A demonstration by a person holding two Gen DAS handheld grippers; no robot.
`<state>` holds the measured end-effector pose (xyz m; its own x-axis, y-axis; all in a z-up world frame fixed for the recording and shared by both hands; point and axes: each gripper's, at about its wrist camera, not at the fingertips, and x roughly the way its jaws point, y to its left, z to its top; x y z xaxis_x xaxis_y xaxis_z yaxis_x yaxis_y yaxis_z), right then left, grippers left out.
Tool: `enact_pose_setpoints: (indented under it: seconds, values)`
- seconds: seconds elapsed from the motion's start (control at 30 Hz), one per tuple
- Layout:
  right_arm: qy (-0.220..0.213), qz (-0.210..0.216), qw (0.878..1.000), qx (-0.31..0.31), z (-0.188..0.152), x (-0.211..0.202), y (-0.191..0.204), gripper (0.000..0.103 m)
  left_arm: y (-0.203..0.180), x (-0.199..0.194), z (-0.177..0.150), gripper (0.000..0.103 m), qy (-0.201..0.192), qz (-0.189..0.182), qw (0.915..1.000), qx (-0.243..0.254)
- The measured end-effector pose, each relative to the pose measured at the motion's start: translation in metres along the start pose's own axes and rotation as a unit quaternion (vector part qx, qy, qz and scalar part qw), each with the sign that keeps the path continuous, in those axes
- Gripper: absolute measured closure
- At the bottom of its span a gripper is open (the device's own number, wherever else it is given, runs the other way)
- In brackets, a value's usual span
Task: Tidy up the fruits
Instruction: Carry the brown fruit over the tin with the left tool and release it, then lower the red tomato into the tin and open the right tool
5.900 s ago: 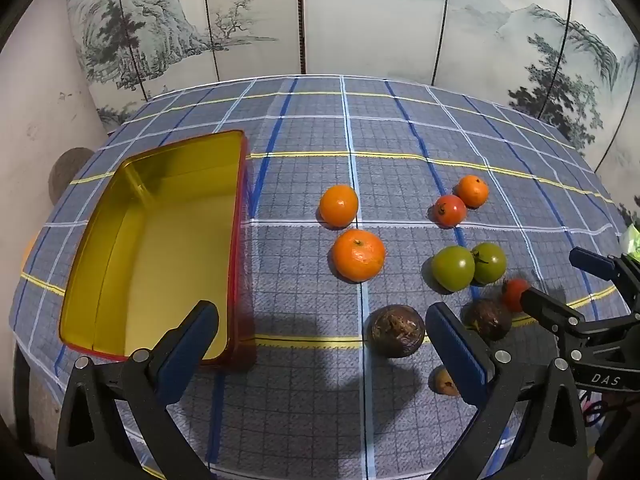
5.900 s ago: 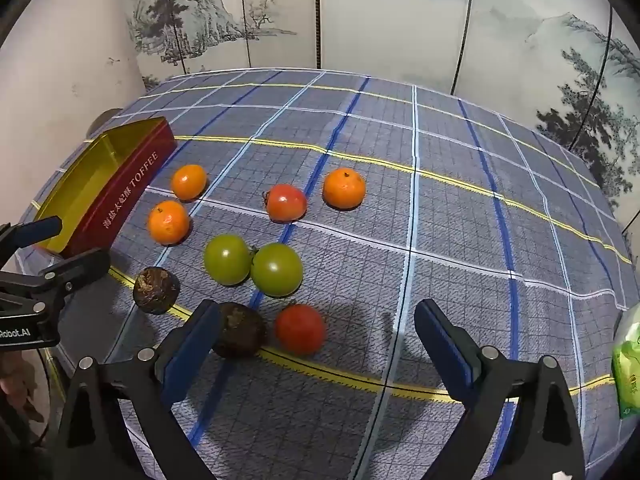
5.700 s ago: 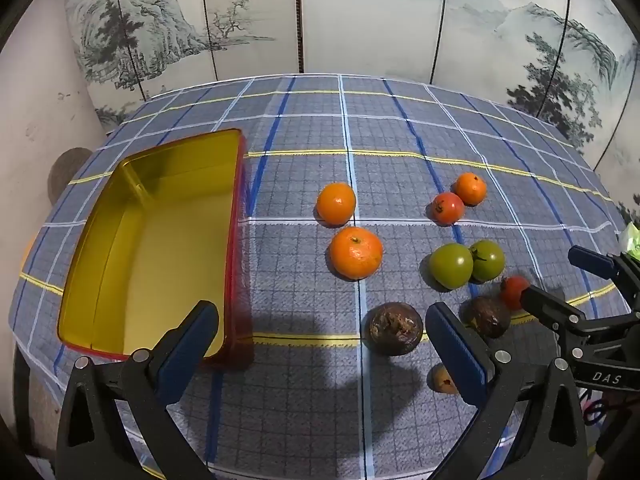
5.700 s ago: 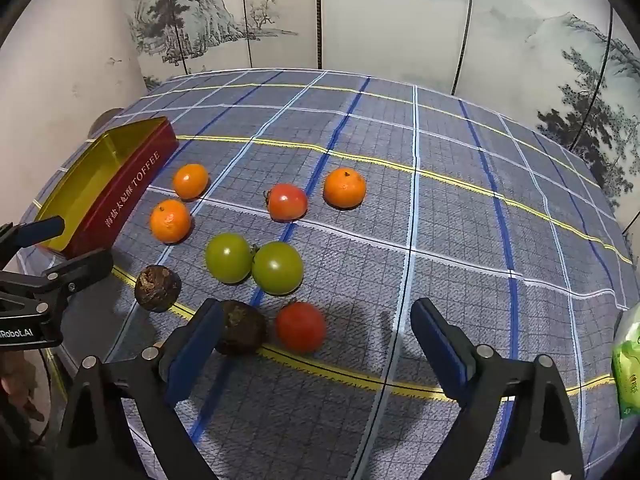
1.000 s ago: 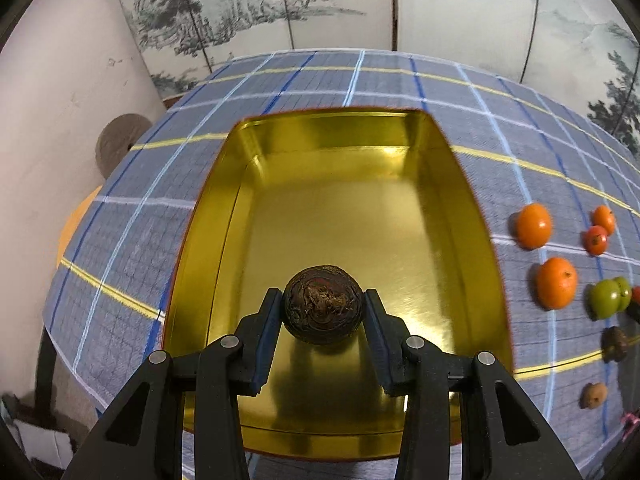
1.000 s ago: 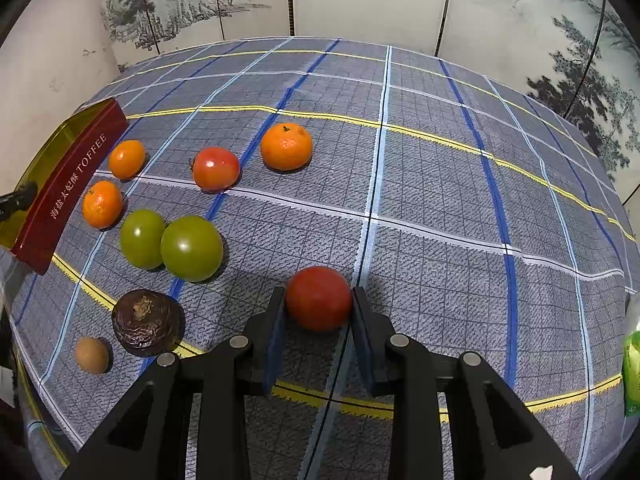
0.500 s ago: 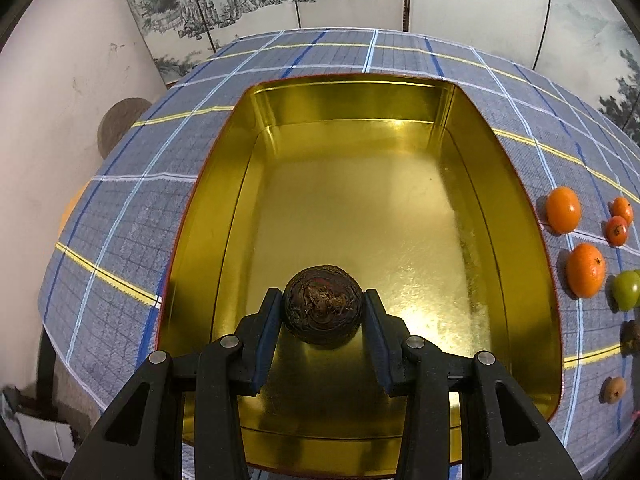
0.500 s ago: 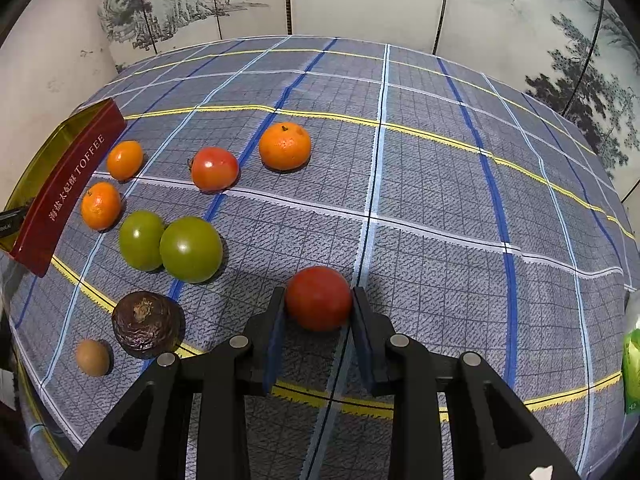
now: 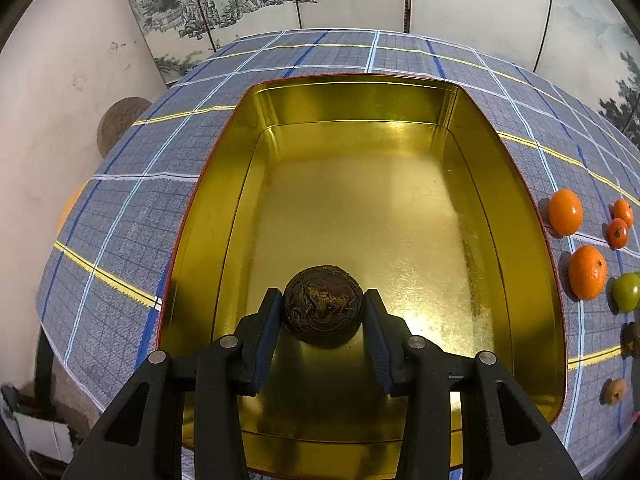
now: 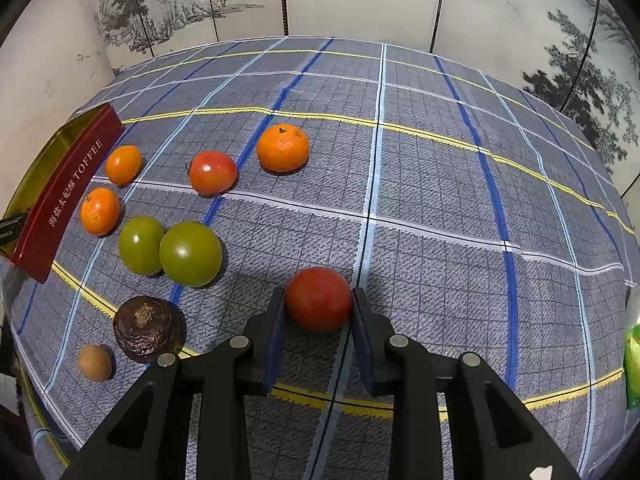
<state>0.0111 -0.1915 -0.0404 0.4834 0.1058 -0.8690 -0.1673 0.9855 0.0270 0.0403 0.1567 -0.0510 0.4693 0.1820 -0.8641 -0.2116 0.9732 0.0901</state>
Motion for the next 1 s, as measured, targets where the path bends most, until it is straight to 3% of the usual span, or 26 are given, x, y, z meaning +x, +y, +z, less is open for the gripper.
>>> enact_pose_setpoints:
  seconds: [0.13, 0.3, 0.47, 0.57, 0.73, 1.0]
  values:
    - [-0.003, 0.000, 1.000, 0.001, 0.003, -0.002, 0.001, 0.076, 0.000, 0.000, 0.001, 0.051, 0.000, -0.001, 1.0000, 0.001]
    - [-0.016, 0.002, 1.000, 0.000, 0.011, -0.010, 0.004, 0.076, 0.000, -0.005, 0.002, 0.049, -0.009, -0.012, 0.9999, -0.003]
    - [-0.036, 0.015, 0.999, -0.014, 0.026, -0.024, 0.021, 0.076, 0.007, -0.024, 0.007, 0.042, -0.042, -0.034, 0.9984, -0.020]
    - [-0.051, 0.035, 0.998, -0.033, 0.039, -0.033, 0.040, 0.076, 0.014, -0.039, 0.009, 0.033, -0.064, -0.044, 0.9963, -0.037]
    - [-0.069, 0.084, 0.991, -0.073, 0.059, -0.044, 0.087, 0.076, 0.035, -0.062, 0.010, 0.031, -0.089, -0.034, 0.9935, -0.063]
    - [-0.073, 0.170, 0.968, -0.169, 0.074, -0.047, 0.193, 0.076, 0.072, -0.073, -0.006, 0.030, -0.082, -0.007, 0.9917, -0.099]
